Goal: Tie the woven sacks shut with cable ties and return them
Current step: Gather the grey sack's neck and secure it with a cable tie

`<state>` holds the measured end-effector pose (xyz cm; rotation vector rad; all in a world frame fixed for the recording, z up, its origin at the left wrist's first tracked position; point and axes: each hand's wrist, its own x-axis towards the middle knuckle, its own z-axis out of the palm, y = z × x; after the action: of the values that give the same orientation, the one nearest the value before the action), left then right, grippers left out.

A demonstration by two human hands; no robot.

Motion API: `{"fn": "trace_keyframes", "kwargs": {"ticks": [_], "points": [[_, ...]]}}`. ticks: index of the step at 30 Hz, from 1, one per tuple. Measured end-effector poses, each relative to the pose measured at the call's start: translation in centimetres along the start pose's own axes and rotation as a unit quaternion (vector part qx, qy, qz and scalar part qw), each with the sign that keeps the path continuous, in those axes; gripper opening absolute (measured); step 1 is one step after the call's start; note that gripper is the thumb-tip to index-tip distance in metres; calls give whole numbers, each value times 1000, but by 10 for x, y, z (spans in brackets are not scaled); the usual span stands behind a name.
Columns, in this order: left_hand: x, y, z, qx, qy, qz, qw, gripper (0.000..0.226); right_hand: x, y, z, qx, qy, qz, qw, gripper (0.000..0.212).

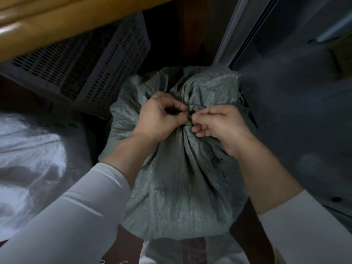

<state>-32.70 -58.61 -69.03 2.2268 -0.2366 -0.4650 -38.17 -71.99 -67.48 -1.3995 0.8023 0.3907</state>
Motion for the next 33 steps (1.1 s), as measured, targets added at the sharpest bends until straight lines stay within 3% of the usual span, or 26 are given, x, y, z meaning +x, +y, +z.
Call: {"fn": "trace_keyframes", "kwargs": {"ticks": [3, 8, 15, 21, 23, 26, 28, 31, 33], "points": [[-2, 0, 0, 9, -3, 2, 1000, 16, 2, -14, -5, -60, -37, 38, 997, 3], [-3, 0, 1, 39, -2, 10, 999, 17, 11, -22, 0, -219, -72, 49, 972, 11], [-10, 4, 5, 40, 10, 6, 999, 16, 15, -35, 0, -306, -132, 74, 940, 10], [-19, 16, 8, 92, 11, -21, 995, 44, 10, -39, 6, -387, -162, 80, 904, 18], [-22, 21, 9, 124, -6, -22, 992, 48, 7, -38, 7, -428, -143, 53, 891, 25], [-31, 31, 12, 151, -15, -24, 988, 35, -4, -40, 3, -490, -63, 5, 869, 28], [-36, 38, 16, 145, -19, -23, 989, 44, -11, -41, 0, -505, -44, -3, 862, 21], [-38, 41, 20, 131, -35, -40, 990, 46, -15, -34, -5, -477, -34, -2, 878, 11], [-35, 38, 23, 130, -50, -55, 989, 31, -15, -25, -11, -427, -18, -1, 904, 16]]}}
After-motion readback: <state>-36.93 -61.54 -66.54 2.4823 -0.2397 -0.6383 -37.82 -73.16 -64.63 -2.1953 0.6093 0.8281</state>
